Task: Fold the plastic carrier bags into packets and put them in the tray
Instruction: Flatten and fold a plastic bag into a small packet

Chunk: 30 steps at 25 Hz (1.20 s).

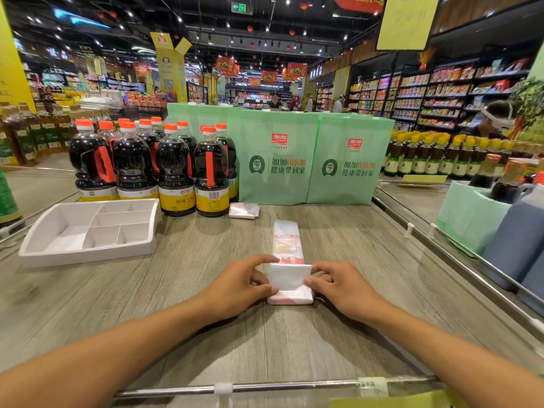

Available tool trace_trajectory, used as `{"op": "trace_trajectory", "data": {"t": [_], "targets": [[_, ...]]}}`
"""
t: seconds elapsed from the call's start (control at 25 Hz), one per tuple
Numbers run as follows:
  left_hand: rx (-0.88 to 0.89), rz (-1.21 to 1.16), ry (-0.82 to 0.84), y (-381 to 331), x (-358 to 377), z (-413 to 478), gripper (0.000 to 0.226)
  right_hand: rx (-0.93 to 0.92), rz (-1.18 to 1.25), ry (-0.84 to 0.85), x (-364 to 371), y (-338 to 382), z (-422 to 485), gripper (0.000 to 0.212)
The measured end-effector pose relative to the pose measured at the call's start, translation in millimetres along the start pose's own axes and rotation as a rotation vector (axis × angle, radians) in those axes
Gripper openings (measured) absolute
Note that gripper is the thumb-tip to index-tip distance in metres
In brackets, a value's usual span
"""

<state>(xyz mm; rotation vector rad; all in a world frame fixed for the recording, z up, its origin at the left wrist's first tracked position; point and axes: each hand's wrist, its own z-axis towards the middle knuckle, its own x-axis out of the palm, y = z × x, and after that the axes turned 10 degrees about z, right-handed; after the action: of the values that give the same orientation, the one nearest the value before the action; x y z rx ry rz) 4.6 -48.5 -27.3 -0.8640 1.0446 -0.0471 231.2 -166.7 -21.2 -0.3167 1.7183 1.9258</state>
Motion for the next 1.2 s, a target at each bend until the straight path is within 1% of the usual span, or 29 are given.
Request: {"op": "trace_trajectory", "data": {"t": [0.04, 0.08, 0.2, 0.28, 0.4, 0.48, 0.6, 0.64, 0.72, 0.8, 0.88, 0.96, 1.12, 1.2], "targets": [[-0.016, -0.005, 0.0, -1.3, 1.0, -0.4, 0.061, 0.021, 0.021, -0.004, 0.1, -0.6, 0.3, 0.008], [-0.026, -0.009, -0.004, -1.1, 2.4, 0.6, 0.063, 0.04, 0.036, -0.008, 0.7, -0.3, -0.1, 0.011], [-0.028, -0.052, -0.02, -1.1, 5.2, 2.7, 0.055, 0.024, -0.012, -0.031, 5.7, -6.9, 0.5, 0.027], [-0.024, -0.072, -0.023, 0.5, 6.9, 4.2, 0.05, -0.035, -0.055, -0.045, 7.2, -6.9, -0.6, 0.032], [-0.032, -0.057, -0.035, 2.6, 9.8, 5.5, 0.05, -0.117, -0.165, -0.024, 7.3, -9.0, -2.4, 0.043], [-0.019, 0.046, -0.053, 5.5, 11.8, 6.6, 0.051, -0.143, -0.264, 0.016, 7.9, -11.5, -0.9, 0.042], [0.066, 0.38, -0.056, 6.8, 13.6, 6.3, 0.046, -0.152, -0.448, 0.045, 10.0, -17.2, 3.0, 0.051], [0.083, 0.471, -0.033, 6.2, 13.2, 5.4, 0.046, -0.139, -0.502, 0.048, 9.5, -18.1, 3.6, 0.053], [0.06, 0.611, 0.045, 5.1, 11.5, 2.9, 0.054, -0.096, -0.596, 0.068, 7.5, -20.4, 3.2, 0.058], [0.046, 0.722, 0.117, 5.7, 10.6, 2.0, 0.062, -0.089, -0.64, 0.084, 6.8, -19.2, 1.6, 0.061], [0.072, 0.793, 0.168, 6.2, 11.7, 0.9, 0.066, -0.097, -0.66, 0.116, 6.1, -17.8, 0.9, 0.06], [0.073, 0.805, 0.245, 5.6, 12.3, 0.7, 0.07, -0.079, -0.7, 0.168, 4.3, -18.3, -0.6, 0.064], [0.014, 0.788, 0.383, 5.1, 9.2, 3.1, 0.074, -0.026, -0.771, 0.27, -2.6, -19.7, -6.5, 0.09], [0.012, 0.81, 0.432, 5.0, 6.7, 4.8, 0.075, 0.011, -0.765, 0.309, -5.5, -19.7, -7.8, 0.094]]}}
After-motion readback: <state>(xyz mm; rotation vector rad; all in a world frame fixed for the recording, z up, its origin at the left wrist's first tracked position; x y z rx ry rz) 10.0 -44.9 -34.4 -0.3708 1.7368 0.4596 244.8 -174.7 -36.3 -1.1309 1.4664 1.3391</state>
